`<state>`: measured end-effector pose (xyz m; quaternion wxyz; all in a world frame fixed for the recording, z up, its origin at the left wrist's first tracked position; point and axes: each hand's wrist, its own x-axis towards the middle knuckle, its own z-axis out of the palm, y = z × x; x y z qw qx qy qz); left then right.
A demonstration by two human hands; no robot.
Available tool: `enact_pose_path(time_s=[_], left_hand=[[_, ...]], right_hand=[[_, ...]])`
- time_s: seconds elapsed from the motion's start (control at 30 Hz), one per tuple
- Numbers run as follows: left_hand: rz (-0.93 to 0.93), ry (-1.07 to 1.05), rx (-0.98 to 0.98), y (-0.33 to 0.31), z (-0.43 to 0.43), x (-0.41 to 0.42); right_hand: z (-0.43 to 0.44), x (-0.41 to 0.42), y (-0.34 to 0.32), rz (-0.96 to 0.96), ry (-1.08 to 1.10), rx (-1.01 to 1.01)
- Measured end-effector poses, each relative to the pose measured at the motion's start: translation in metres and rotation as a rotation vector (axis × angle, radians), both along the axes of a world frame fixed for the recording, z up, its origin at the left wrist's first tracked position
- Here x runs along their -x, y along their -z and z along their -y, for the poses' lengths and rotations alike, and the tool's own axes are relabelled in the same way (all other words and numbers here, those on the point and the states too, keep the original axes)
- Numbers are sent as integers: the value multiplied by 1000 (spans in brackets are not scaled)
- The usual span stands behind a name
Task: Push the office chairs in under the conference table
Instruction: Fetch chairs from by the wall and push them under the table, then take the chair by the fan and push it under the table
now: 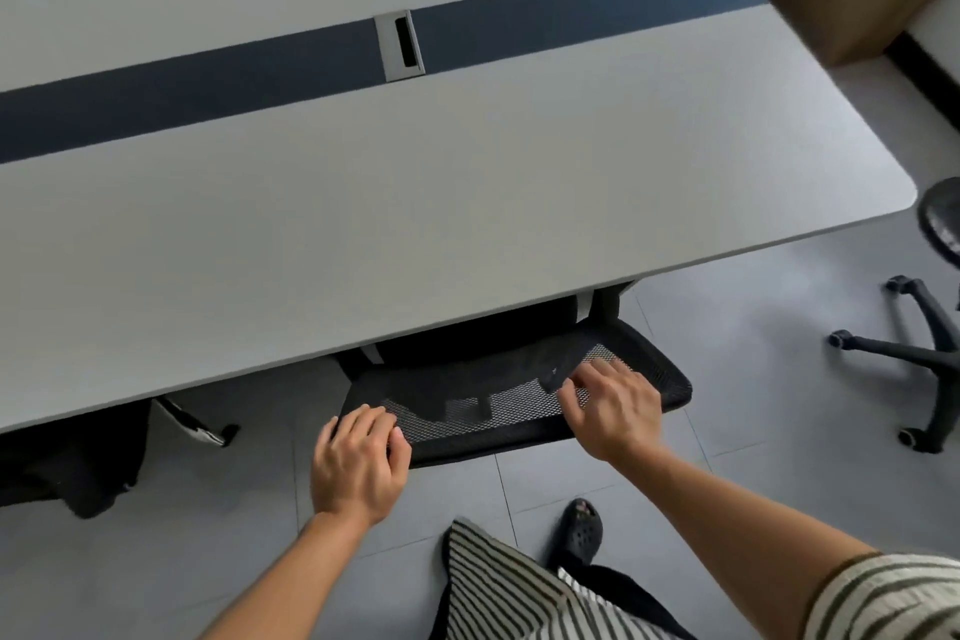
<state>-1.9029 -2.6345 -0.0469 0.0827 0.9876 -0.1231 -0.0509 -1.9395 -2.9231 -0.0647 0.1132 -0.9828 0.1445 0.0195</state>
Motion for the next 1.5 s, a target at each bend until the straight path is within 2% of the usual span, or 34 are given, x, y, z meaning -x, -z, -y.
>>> enact_pose_path(time_s=[0.23, 0.43, 0.57, 0.67, 0.73, 0.87, 0.97, 1.23, 1.5], left_hand=[[2, 25, -5, -7, 3, -4], [-126, 69, -35, -14, -4, -15], [-265, 205, -176, -23, -6, -36], [-392, 302, -148, -38, 14, -53], [-441, 365, -63, -52, 41, -56], [-463, 526, 128, -82, 114, -38], [-492, 647, 225, -92, 176, -13], [-645, 849, 189, -69, 363, 77], [-740, 1014, 106, -58, 508, 149]], right_hand=[[1, -5, -4, -2, 1, 8], [-4, -12, -15, -37, 107, -18], [-7, -7, -23, -74, 183, -73], [-4, 33, -34, 63, 165, -73], [5, 68, -46, 57, 195, -132], [48, 148, -53, -253, 464, -475], [84, 216, -41, -339, 630, -529], [174, 366, -25, -278, 1043, -686], [254, 442, -17, -206, 1248, -710]])
